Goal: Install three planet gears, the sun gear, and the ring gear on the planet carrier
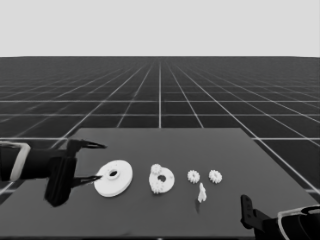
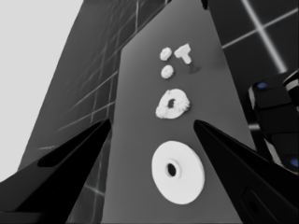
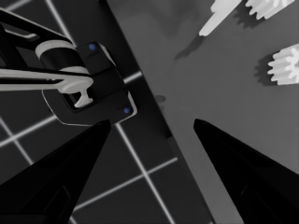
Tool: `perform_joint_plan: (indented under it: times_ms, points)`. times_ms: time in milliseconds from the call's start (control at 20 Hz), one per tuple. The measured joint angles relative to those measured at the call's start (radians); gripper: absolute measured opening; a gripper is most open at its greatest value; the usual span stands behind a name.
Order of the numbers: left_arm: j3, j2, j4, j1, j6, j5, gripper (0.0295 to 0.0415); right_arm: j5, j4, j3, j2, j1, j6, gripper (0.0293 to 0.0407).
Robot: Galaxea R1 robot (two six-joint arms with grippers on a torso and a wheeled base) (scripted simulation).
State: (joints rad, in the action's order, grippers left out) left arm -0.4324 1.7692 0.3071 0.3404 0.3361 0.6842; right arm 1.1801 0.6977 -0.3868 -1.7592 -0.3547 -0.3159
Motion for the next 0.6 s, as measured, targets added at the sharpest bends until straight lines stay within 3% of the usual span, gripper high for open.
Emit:
perform_joint_plan:
  times_ms: [50, 100, 150, 250, 400, 550, 600]
  points:
    - [0.006, -0.006, 0.001, 0.001, 0.006, -0.003, 0.0385, 0.0, 0.0, 0.0, 0.0, 0.0, 0.0, 0.0385]
    - [0.01, -0.009, 0.002, 0.001, 0.01, -0.005, 0.0385, 0.188, -0.478, -0.202, -0.165, 0.375, -0.355, 0.0397]
    - [0.012, -0.012, 0.002, 0.001, 0.012, -0.006, 0.0385, 0.265, -0.651, -0.478, -0.314, 0.547, -0.497, 0.0393]
    - [0.014, -0.013, 0.003, 0.002, 0.014, -0.007, 0.0385, 0.358, -0.706, -0.823, -0.482, 0.577, -0.578, 0.0387]
    - [0.014, -0.014, 0.003, 0.002, 0.014, -0.008, 0.0385, 0.401, -0.717, -1.008, -0.571, 0.577, -0.591, 0.0385]
    - [0.015, -0.014, 0.003, 0.002, 0.015, -0.008, 0.0385, 0.41, -0.718, -1.052, -0.592, 0.575, -0.591, 0.0385]
    - [0.015, -0.014, 0.003, 0.002, 0.015, -0.008, 0.0385, 0.308, -0.585, -1.049, -0.591, 0.44, -0.593, 0.0385]
